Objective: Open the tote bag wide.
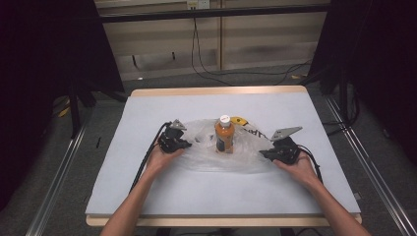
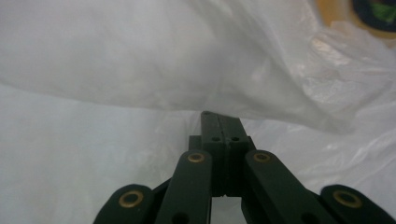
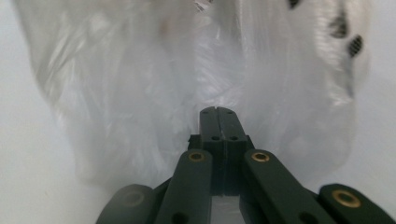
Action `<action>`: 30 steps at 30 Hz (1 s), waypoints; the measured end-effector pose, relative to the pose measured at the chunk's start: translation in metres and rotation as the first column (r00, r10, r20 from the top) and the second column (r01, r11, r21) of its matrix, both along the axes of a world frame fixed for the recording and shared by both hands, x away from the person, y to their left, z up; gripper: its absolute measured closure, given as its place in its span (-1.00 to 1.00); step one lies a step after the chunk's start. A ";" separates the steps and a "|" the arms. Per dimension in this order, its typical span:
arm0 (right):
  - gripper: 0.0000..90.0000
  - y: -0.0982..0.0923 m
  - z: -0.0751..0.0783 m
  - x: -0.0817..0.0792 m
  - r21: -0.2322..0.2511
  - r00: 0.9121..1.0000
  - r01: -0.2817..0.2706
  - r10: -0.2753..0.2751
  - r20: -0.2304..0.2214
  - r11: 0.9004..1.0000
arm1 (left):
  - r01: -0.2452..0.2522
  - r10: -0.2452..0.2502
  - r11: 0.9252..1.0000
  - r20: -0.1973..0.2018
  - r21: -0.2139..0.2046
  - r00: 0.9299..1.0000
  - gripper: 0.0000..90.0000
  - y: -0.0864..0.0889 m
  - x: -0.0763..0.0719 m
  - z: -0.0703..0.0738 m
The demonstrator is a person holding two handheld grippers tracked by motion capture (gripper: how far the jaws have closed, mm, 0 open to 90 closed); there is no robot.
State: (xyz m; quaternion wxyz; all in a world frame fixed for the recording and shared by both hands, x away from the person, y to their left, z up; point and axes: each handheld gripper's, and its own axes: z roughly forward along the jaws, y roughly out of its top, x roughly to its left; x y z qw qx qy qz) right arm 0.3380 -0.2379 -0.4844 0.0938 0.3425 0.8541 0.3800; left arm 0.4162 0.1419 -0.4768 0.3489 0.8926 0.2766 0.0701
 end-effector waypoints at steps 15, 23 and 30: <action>1.00 -0.008 0.020 -0.013 0.184 0.994 0.062 -0.077 0.071 0.981 | 0.031 -0.024 0.987 0.043 -0.156 0.999 1.00 0.017 -0.022 0.022; 1.00 -0.020 0.035 -0.025 0.273 0.983 0.097 -0.135 0.125 0.957 | 0.021 0.008 0.963 0.106 -0.268 0.994 0.94 0.038 -0.040 0.038; 0.12 -0.029 0.042 -0.040 0.314 0.958 0.160 -0.224 0.178 0.936 | 0.031 0.027 0.951 0.182 -0.309 0.983 0.50 0.053 -0.059 0.042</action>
